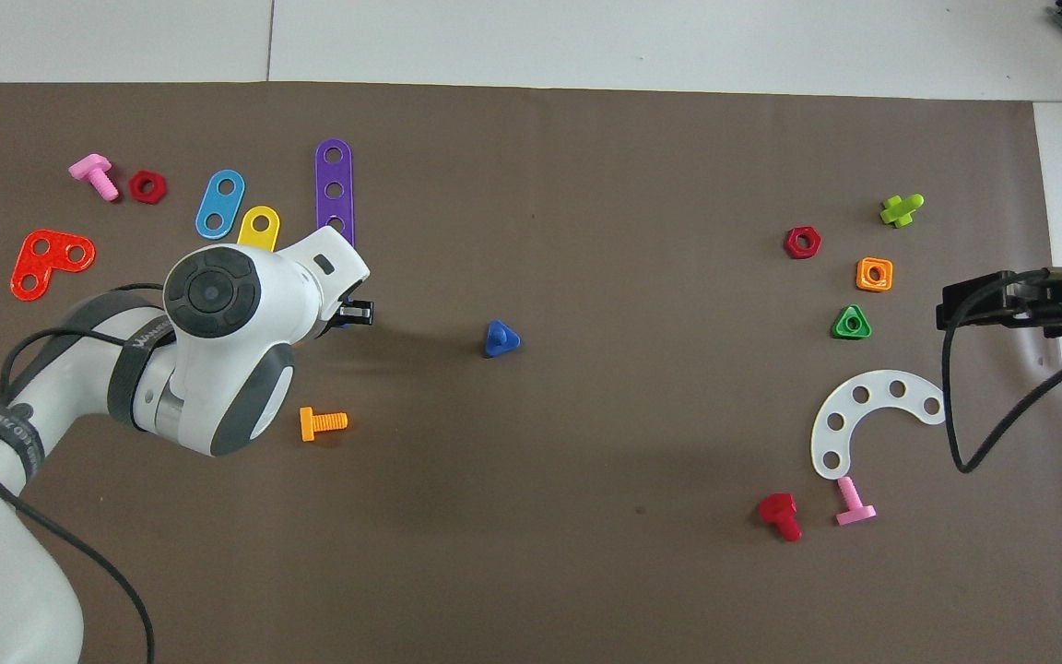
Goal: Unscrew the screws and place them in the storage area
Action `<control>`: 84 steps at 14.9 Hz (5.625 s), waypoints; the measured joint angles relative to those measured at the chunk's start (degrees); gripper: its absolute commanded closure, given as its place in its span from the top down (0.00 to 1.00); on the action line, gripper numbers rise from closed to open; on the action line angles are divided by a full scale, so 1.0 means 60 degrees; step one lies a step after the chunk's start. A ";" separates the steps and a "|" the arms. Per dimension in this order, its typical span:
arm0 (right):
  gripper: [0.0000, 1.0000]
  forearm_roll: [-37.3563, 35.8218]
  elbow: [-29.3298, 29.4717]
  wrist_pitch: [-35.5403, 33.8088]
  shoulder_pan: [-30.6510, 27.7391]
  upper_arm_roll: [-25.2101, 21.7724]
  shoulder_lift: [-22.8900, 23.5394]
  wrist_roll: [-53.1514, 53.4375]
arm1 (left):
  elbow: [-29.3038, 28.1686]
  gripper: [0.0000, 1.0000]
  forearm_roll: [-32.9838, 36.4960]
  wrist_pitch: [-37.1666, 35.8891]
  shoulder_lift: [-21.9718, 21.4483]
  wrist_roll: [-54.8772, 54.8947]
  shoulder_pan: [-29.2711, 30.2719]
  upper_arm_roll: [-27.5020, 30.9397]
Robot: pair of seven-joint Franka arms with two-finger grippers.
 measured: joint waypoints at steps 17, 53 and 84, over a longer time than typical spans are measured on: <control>1.00 0.0020 -0.1173 0.6631 0.4150 0.0128 0.3565 0.4302 | -0.0585 1.00 -0.0004 0.0054 -0.0638 0.0373 0.0242 0.0280; 0.28 -0.1664 0.0404 0.6920 0.5923 0.0316 0.6167 0.6036 | 0.4688 1.00 -0.1729 -0.8121 -0.2524 0.4473 0.0316 0.2678; 0.43 -0.1589 -0.5468 1.0370 0.0021 0.0343 0.2727 0.0807 | 0.4676 1.00 -0.1859 -0.8614 -0.2588 0.4054 0.0338 0.2769</control>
